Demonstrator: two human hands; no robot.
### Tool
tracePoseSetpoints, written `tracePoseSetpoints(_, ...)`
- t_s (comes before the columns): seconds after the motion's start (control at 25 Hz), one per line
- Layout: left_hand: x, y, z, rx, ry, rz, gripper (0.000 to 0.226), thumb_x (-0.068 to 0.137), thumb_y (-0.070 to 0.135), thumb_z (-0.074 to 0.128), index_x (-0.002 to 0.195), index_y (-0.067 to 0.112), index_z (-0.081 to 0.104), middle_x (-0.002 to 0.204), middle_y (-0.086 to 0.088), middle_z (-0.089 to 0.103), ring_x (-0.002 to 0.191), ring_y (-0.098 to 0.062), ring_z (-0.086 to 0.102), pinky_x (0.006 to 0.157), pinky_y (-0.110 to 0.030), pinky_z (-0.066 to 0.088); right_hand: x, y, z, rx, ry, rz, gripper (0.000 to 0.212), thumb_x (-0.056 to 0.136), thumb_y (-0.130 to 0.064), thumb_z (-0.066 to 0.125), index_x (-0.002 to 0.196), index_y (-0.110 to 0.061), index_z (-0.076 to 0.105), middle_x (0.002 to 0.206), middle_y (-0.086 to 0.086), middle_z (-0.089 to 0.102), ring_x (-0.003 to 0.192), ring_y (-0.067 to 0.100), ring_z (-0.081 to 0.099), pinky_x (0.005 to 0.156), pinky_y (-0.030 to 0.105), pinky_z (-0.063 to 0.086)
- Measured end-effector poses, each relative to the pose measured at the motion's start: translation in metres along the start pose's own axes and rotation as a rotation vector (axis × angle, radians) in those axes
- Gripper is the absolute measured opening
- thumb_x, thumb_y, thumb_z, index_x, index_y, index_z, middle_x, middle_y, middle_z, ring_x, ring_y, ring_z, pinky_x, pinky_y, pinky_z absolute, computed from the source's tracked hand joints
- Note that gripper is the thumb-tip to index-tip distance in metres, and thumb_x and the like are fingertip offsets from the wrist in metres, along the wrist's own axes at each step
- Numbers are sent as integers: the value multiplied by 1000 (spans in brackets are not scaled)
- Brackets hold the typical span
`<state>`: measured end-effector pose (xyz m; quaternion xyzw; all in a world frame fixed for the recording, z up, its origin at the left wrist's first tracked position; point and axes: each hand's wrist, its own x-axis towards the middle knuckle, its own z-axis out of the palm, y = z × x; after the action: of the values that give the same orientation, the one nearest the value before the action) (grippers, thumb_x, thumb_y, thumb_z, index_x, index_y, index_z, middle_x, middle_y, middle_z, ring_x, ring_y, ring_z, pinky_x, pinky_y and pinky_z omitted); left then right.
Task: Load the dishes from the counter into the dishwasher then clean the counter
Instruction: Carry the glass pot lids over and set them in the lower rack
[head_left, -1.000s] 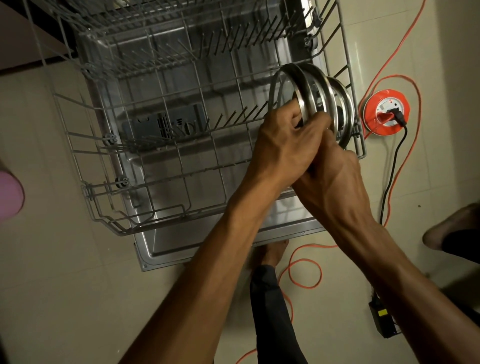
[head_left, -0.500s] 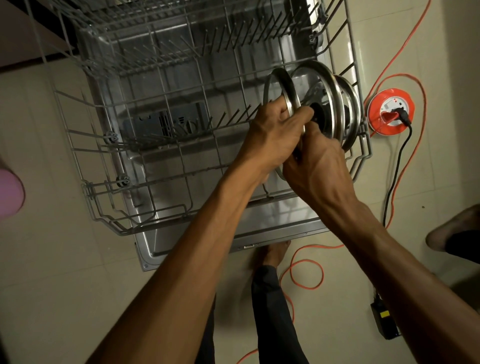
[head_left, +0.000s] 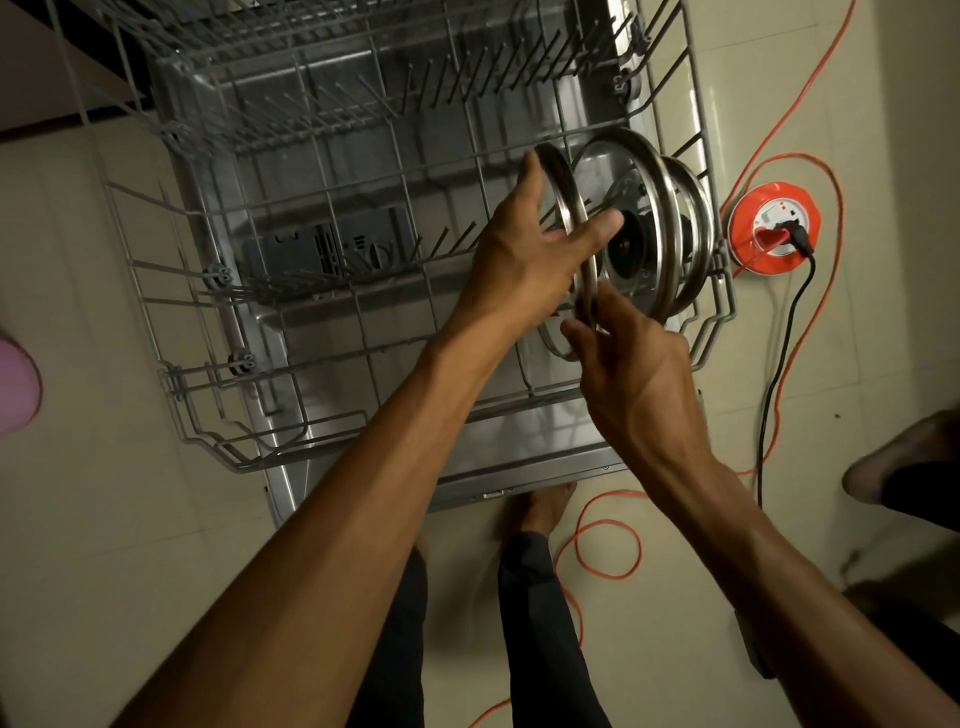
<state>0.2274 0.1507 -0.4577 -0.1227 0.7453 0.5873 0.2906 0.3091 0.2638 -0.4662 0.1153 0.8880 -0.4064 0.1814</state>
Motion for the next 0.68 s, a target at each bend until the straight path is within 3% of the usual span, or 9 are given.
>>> tracePoseSetpoints(0.04, 2, 1, -2, 86, 4, 28, 87, 89, 30, 67, 154, 25, 9, 163, -4, 12, 143, -20, 31, 111, -33, 38, -5, 0, 3, -27, 13, -5, 33, 99, -18, 53, 131, -16, 55, 97, -12, 62, 73, -8, 57, 62, 0, 44)
tracePoseSetpoints(0.12, 4, 3, -5, 250, -39, 127, 90, 87, 26, 69, 155, 22, 11, 164, 2, -1, 146, -20, 23, 116, -35, 31, -6, 7, 12, -17, 50, 12, 34, 98, -10, 54, 131, -14, 56, 105, -2, 68, 85, -6, 59, 66, -3, 42)
tracePoseSetpoints(0.24, 6, 5, -8, 348, -83, 163, 85, 85, 25, 71, 154, 20, 20, 163, 7, 2, 144, -17, 27, 115, -29, 31, 2, 10, 10, 24, 69, 81, 40, 96, 2, 52, 132, -13, 56, 117, 4, 67, 90, -10, 57, 71, -7, 38)
tracePoseSetpoints(0.4, 5, 4, -9, 368, -79, 177, 87, 85, 27, 71, 154, 21, 20, 163, 9, 3, 144, -16, 27, 115, -34, 35, -3, 12, 13, 56, 31, 114, 54, 92, 14, 48, 139, -14, 51, 130, 7, 60, 92, -4, 60, 72, -5, 41)
tracePoseSetpoints(0.68, 8, -1, -9, 447, -113, 161, 93, 88, 29, 67, 155, 21, 4, 162, 6, -9, 146, -22, 26, 116, -42, 34, -3, 13, 13, -61, 1, 65, 46, 95, 3, 53, 139, -11, 50, 127, 9, 64, 97, -6, 54, 66, -11, 34)
